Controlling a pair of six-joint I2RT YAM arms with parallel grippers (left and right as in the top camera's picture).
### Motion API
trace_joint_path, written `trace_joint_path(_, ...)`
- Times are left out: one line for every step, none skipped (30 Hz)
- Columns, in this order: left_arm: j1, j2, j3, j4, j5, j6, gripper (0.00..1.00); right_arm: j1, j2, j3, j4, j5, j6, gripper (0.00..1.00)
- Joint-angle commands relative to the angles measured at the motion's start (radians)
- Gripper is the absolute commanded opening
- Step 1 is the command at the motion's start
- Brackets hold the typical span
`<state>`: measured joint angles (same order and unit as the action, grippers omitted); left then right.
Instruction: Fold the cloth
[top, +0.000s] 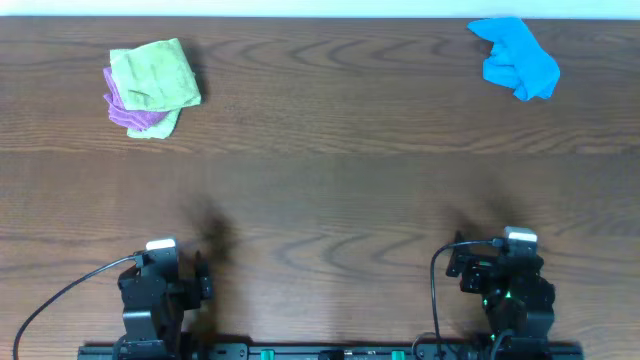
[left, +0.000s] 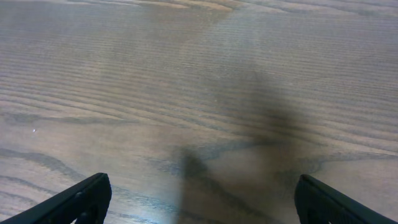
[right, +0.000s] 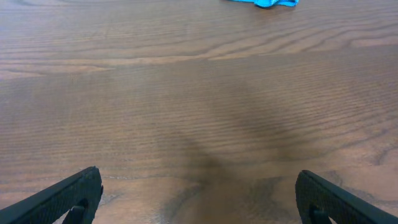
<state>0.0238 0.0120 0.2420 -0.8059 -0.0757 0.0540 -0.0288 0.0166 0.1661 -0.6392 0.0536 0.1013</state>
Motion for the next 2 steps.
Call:
trace_joint_path(-0.005,-0.008,-0.006,-0.002,-0.010,0.014,0.95,-0.009,-0.011,-0.011,-0.007,0.005,-0.013,0.99)
trace_joint_path(-0.005,-0.008,-0.006,-0.002,-0.010,0.014,0.95,-0.009,-0.011,-0.011,-0.007,0.005,-0.013,0.99)
